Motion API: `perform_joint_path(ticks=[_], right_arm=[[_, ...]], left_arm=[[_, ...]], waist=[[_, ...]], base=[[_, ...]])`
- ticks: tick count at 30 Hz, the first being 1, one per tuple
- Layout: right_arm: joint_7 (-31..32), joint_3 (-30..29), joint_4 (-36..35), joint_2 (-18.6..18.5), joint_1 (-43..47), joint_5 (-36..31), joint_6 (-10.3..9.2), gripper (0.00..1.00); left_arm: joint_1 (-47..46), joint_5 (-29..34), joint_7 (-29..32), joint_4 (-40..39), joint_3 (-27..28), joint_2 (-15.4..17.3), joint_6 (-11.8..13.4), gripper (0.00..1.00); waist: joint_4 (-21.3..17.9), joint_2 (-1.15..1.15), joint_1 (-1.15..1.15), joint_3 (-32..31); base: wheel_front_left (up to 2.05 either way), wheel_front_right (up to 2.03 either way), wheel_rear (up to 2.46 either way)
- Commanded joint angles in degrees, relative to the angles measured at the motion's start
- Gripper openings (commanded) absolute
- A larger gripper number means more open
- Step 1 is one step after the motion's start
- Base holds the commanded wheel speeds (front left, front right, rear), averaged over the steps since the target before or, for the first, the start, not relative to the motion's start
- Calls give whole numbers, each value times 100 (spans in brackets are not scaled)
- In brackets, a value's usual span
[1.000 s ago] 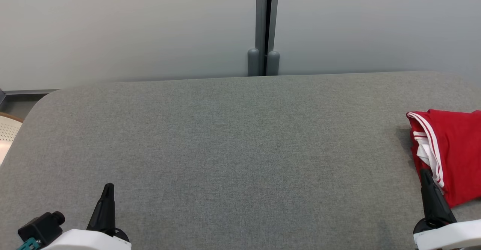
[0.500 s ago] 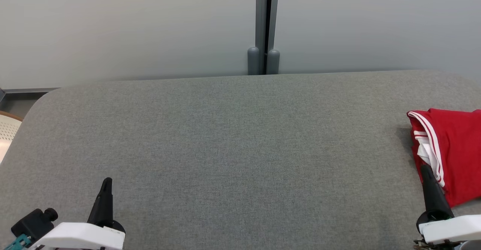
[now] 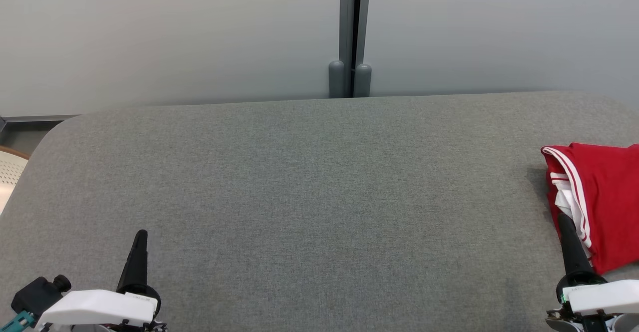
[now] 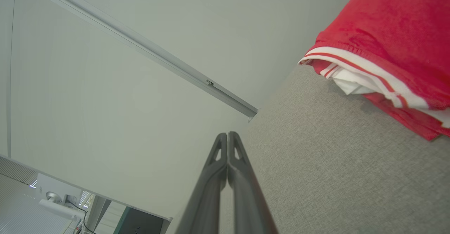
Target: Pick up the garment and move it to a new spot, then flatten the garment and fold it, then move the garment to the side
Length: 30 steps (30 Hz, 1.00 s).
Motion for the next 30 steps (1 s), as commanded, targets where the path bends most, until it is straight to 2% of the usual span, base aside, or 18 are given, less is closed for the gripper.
perform_joint_path(ticks=[1,30], right_arm=[[18,-42,3,-25,-162,186,-6,0],[155,-147,345,100,-459,1663,-5,0]], left_arm=[[-201,-163,35,-24,83,13,-70,0],[-452,-1449,389,221,451,-264,-369,0]], waist=[[0,0,0,3],[-3,0,0,58]], base=[[0,0,0],[0,0,0]])
